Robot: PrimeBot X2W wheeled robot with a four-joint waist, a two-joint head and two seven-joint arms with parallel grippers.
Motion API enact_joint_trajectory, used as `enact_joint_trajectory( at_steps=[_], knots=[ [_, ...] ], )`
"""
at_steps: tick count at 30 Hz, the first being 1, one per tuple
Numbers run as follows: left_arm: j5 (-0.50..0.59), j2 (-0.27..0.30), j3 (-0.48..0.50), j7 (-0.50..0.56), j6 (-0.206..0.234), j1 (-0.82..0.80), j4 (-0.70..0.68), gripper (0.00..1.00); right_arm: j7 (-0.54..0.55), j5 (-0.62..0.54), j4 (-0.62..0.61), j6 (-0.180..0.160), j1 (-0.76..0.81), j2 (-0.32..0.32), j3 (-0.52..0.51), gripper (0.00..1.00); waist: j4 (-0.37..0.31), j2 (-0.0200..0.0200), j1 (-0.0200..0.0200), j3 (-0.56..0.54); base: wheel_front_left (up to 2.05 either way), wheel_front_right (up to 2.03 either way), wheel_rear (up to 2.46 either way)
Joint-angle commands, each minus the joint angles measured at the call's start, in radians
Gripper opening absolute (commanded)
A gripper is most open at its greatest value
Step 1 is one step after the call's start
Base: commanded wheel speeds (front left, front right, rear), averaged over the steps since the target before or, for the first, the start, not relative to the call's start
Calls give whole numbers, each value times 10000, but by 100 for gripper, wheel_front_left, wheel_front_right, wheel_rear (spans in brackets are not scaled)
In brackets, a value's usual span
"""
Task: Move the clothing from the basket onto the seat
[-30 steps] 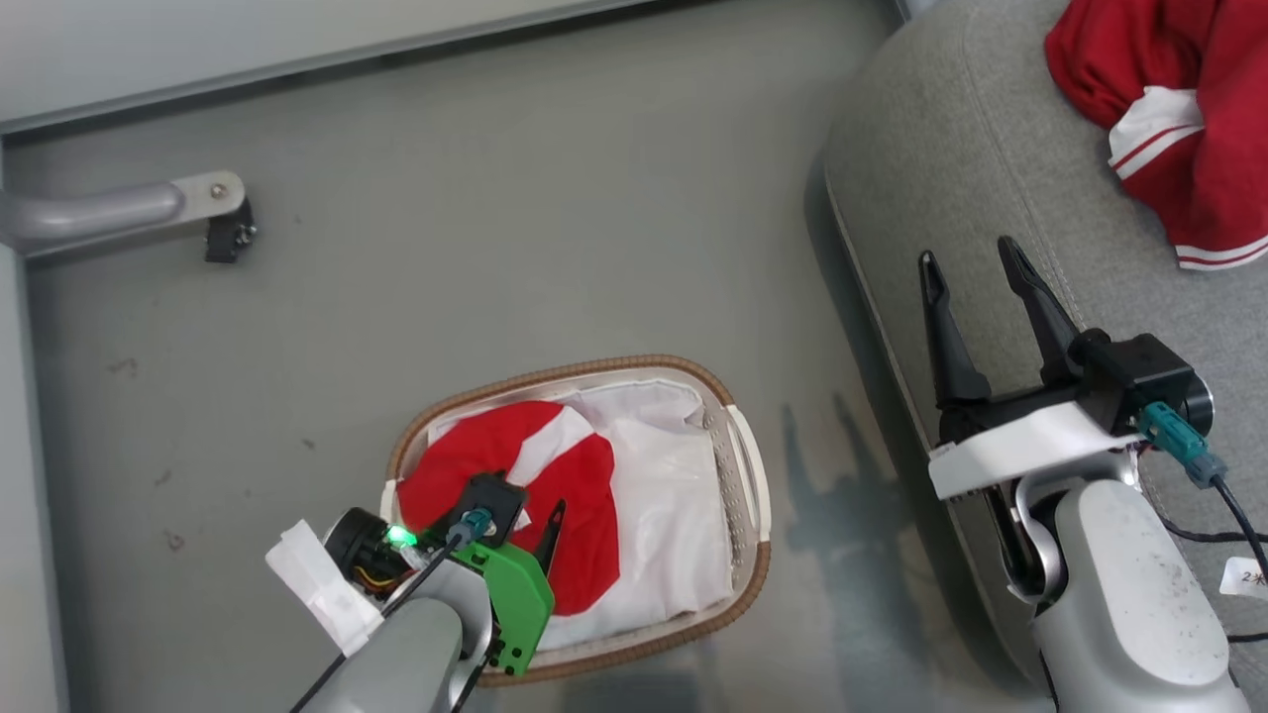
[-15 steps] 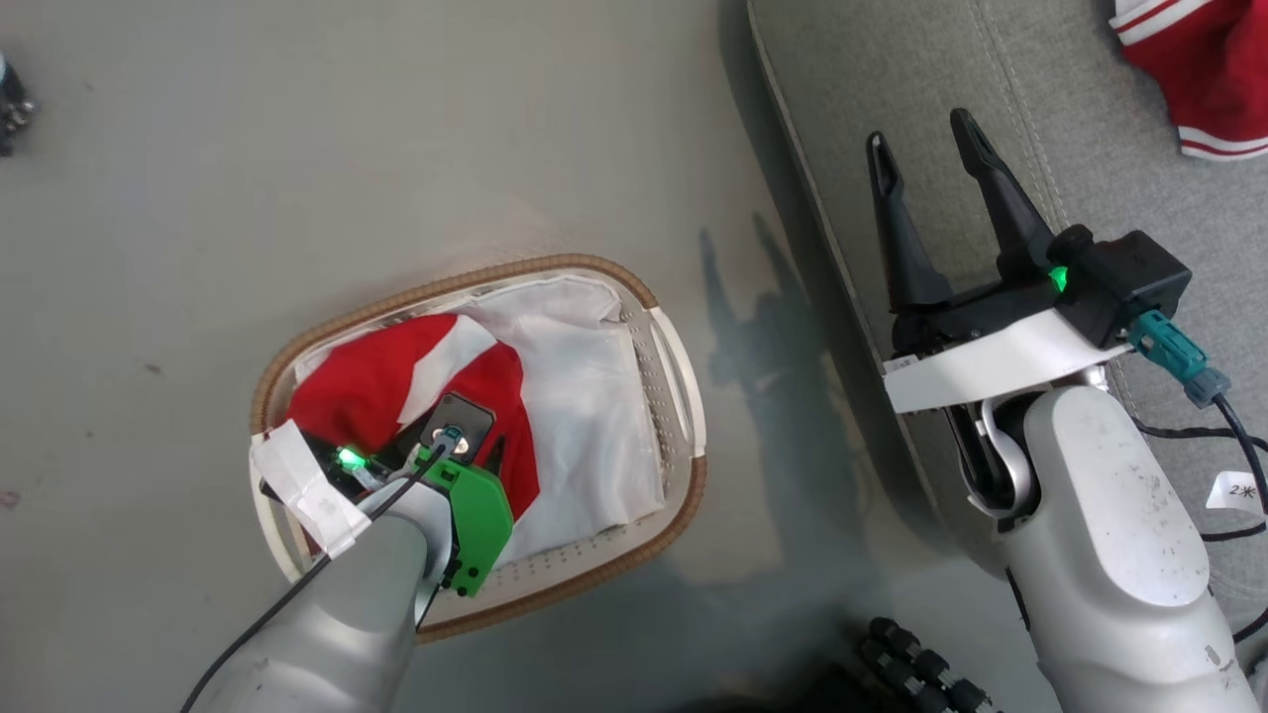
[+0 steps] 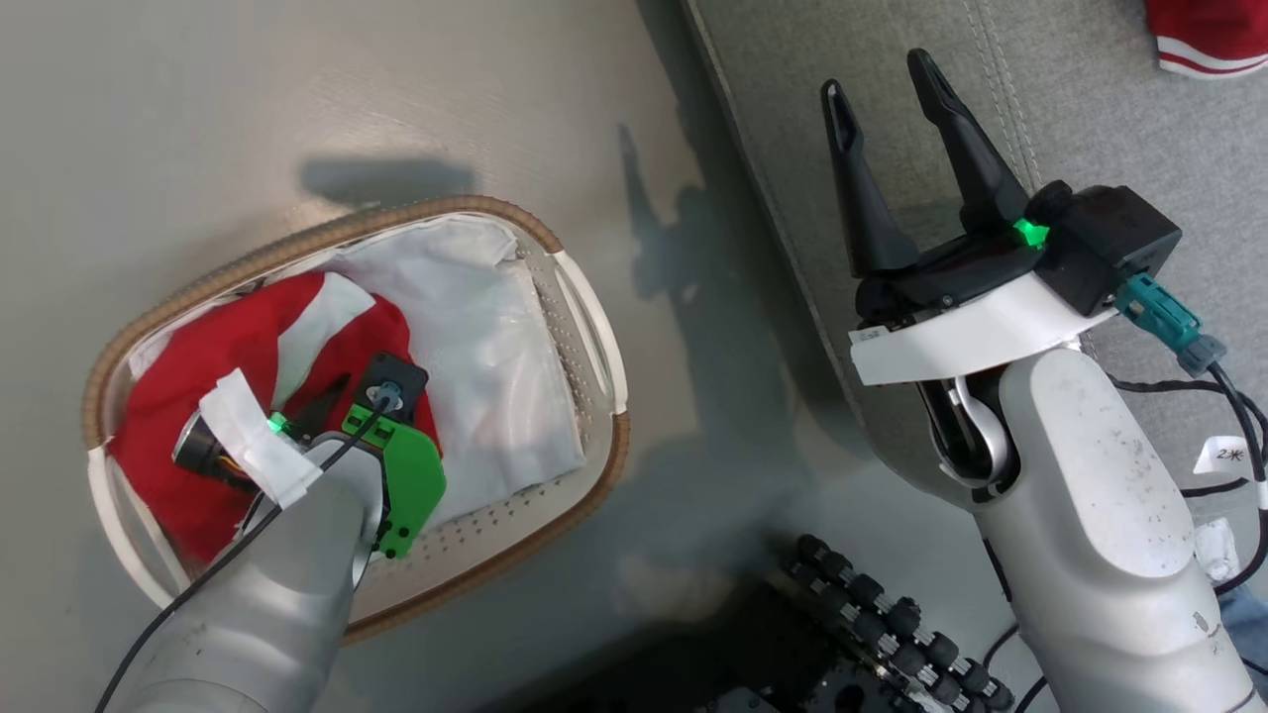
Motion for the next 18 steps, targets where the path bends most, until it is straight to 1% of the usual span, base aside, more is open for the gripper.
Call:
enact_joint_trajectory(
  at_steps=[1,8,11,12,13,14,15,16,17,18],
  knots=[
    [-51,183,-14,76,149,-212,49,100,-2,114,-77,-10,-153,-8,63,100,-462,-1,-2,441,0,0,0],
    [-164,408,58,351,793,-278,88,100,-2,323,-218,-12,-225,-10,202,100,-721,-1,-2,628,0,0,0],
    [-205,495,54,414,894,-298,99,100,-2,402,-242,-10,-199,-10,242,100,-800,-1,-2,698,0,0,0],
    [-208,522,57,363,889,-307,100,95,-2,424,-252,-12,-185,-11,255,100,-829,-1,-2,719,0,0,0],
    [-226,540,60,378,909,-312,100,81,-2,428,-258,-12,-170,-11,266,100,-852,-1,-2,735,0,0,0],
    [-241,560,39,429,910,-313,105,50,-2,445,-265,-12,-155,-10,276,100,-878,-1,-2,754,0,0,0],
    [-259,575,35,445,926,-310,107,45,-2,468,-269,-12,-145,-10,284,100,-896,-1,-2,765,0,0,0],
    [-279,593,38,454,960,-310,109,27,-2,490,-268,-12,-136,-10,291,100,-914,-1,-2,776,0,0,0],
    [-268,606,30,470,974,-311,112,17,-2,502,-263,-12,-132,-10,294,100,-922,-1,-2,778,0,0,0],
    [-273,612,6,487,978,-309,110,0,-2,509,-250,-12,-125,-10,292,100,-924,-1,-2,775,0,0,0]
  ],
)
